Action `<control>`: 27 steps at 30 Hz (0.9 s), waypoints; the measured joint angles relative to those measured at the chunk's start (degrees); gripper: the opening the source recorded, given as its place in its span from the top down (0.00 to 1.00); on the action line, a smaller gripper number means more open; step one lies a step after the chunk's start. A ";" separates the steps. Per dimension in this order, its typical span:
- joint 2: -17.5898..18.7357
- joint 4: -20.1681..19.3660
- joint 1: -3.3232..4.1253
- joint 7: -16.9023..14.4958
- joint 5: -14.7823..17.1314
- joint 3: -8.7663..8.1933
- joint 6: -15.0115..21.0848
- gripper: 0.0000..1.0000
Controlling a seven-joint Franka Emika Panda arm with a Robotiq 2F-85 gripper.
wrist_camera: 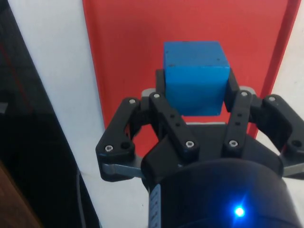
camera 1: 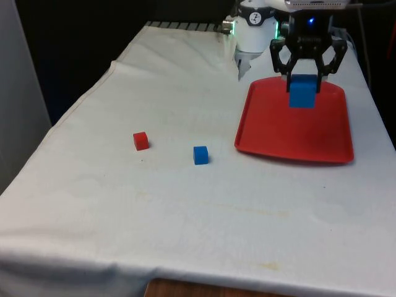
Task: Pick up the largest block and place it onto the tray.
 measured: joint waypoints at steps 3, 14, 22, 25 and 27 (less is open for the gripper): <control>-0.97 -1.26 0.00 0.00 -0.11 0.23 0.11 0.98; -4.13 -5.90 0.00 0.06 -0.86 0.97 1.09 0.98; -6.47 -10.37 0.00 0.00 -1.15 1.55 3.50 0.98; -7.22 -12.49 0.00 -0.11 -1.15 1.78 5.56 0.98; -7.68 -13.92 0.00 -0.23 -1.15 1.95 7.28 0.98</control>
